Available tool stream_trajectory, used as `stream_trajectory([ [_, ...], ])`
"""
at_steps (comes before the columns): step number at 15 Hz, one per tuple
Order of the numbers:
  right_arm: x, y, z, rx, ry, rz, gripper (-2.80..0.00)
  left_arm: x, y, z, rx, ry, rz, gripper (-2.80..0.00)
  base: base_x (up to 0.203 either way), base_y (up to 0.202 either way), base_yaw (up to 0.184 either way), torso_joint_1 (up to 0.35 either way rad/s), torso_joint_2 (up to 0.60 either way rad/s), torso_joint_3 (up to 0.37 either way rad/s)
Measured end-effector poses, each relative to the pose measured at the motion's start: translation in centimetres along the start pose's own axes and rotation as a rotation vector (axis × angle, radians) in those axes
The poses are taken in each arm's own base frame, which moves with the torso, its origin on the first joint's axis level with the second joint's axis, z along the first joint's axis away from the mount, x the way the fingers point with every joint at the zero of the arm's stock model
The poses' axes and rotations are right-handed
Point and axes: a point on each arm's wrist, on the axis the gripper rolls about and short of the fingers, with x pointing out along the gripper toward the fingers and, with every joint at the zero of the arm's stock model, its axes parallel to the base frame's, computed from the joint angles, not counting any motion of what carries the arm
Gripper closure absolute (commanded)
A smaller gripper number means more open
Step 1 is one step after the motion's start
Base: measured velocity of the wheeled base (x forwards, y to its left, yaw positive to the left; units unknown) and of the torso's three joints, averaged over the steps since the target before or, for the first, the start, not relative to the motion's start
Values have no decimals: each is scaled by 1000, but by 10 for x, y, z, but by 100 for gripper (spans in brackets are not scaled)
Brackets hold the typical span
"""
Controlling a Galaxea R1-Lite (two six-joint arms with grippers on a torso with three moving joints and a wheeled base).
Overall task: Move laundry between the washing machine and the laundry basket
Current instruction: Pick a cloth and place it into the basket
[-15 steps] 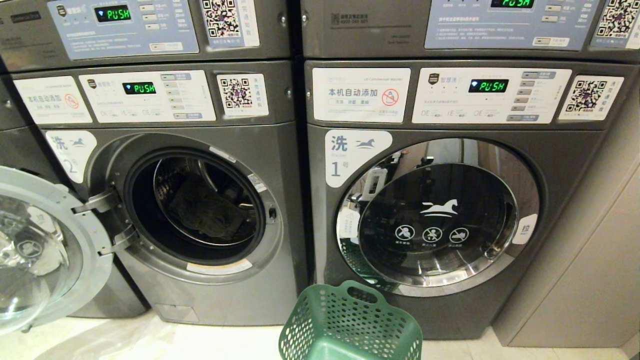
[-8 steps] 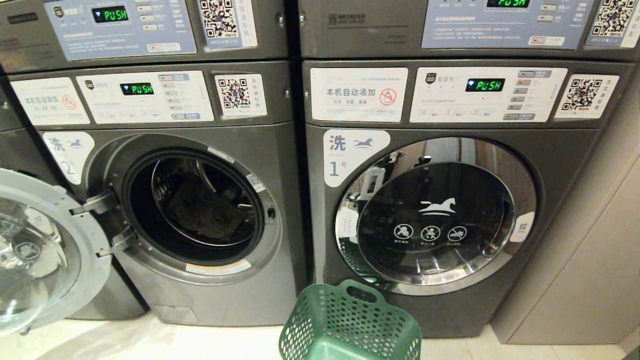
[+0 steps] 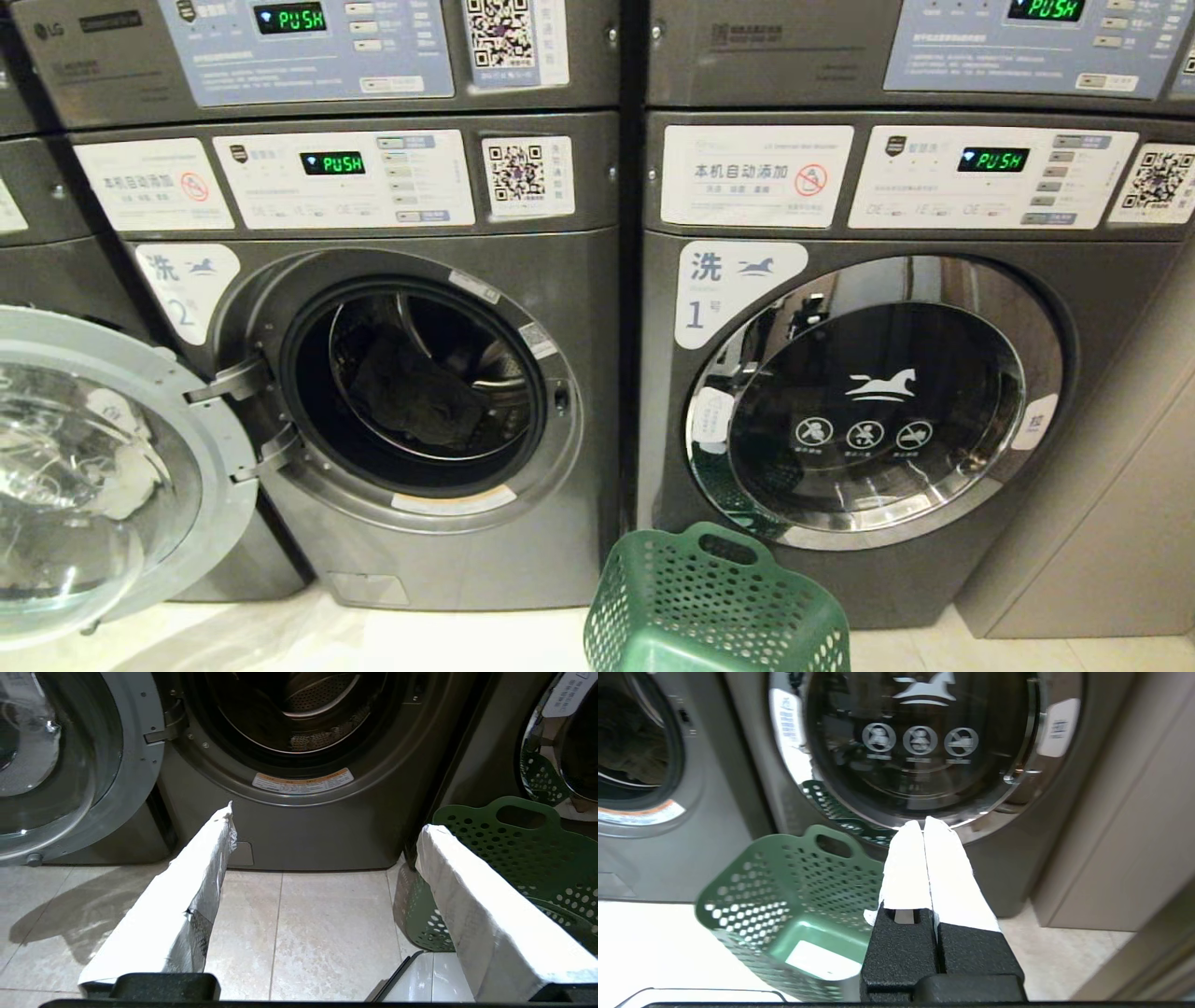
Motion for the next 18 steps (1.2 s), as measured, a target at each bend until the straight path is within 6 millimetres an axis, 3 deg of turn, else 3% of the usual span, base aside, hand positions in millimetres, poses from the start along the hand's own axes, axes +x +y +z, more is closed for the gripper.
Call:
stream_trajectory([
  [18, 0, 0, 0, 3, 0, -1, 0, 0, 0, 0, -3, 0, 0, -280, 0, 196, -1, 3, 2, 2],
])
